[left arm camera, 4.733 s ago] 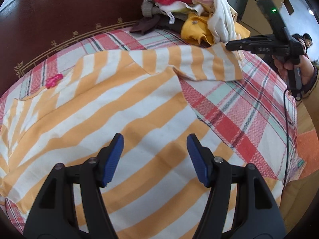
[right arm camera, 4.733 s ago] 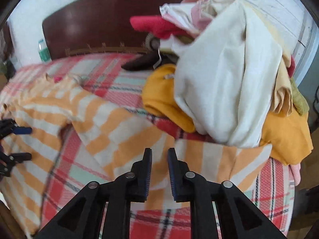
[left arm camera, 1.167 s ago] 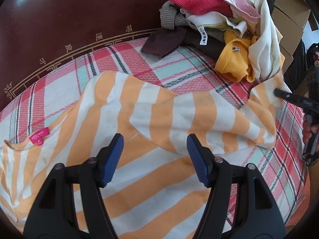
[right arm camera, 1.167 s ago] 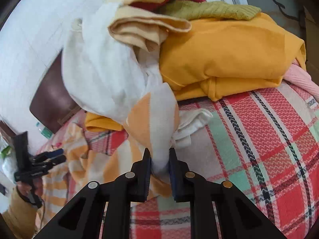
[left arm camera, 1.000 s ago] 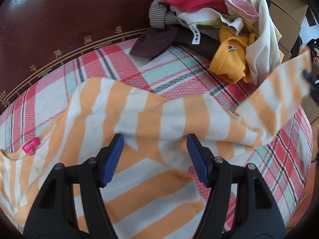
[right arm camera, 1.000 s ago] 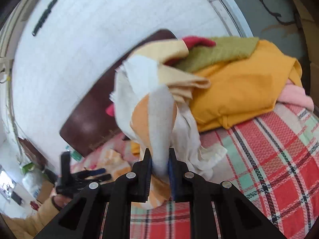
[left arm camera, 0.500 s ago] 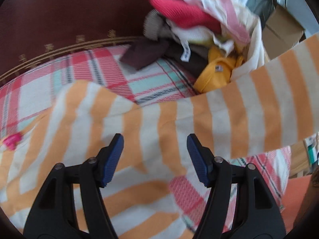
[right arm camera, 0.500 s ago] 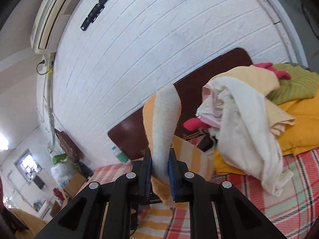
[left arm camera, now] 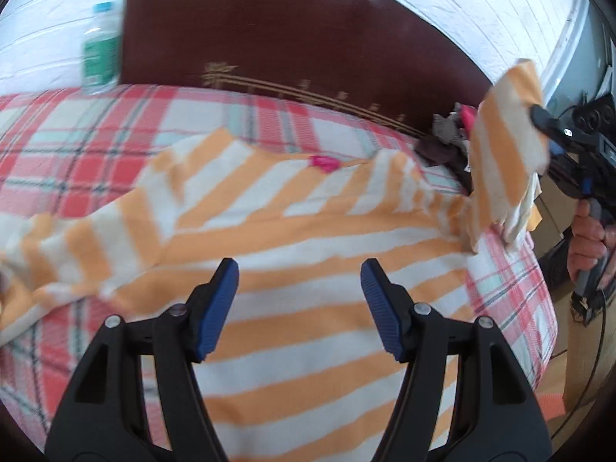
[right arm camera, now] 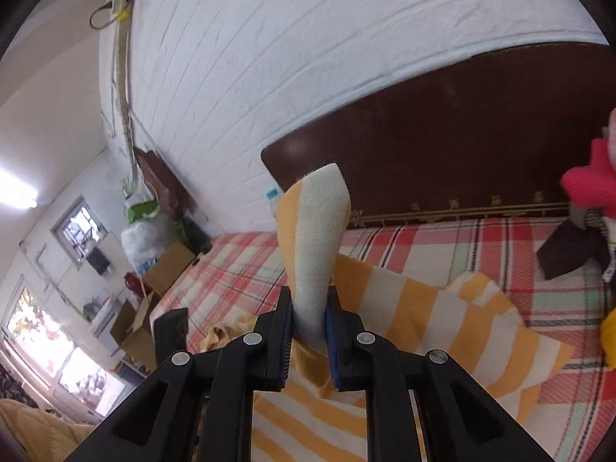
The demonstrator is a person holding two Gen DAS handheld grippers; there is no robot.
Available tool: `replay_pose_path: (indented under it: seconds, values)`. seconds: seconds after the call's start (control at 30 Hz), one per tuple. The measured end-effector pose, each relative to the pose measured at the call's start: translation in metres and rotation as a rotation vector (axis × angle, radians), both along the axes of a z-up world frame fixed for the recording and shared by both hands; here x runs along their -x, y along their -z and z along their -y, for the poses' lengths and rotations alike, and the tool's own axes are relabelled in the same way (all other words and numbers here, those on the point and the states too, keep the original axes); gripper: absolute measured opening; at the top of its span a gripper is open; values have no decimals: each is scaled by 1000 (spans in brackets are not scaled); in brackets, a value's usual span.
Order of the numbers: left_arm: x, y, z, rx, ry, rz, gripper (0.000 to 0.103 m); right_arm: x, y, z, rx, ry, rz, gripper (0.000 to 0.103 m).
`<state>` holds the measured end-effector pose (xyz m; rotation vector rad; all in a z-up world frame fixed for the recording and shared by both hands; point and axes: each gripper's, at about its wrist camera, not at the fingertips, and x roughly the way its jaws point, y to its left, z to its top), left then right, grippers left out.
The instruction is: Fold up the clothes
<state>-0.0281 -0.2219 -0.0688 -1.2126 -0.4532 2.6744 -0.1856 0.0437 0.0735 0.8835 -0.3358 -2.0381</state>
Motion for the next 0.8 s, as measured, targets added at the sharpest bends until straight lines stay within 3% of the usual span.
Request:
replay_pose_path:
  seconds: [0.17,0.4,0.47,0.57,0.73,0.8]
  values:
    - [-38,10,47,-14,-76,15,67,10,59,82,-173,-84,69,16]
    - [-77,21,98,-59,-176,31,67,7,134,149,-370,-149,129,20]
    - [-83,26,107,-68,-201,40,67,3,138,158,-381,-148,125,31]
    - [-91,33,119,-93,-237,55,67,-5,132,163,-372,-147,110,38]
    - [-99,37,130,-122,-263,51,67,-21,103,150,-211,-196,96,39]
    - [-100,38,132,-129,-267,47,67,-26,95,143,-202,-186,48,42]
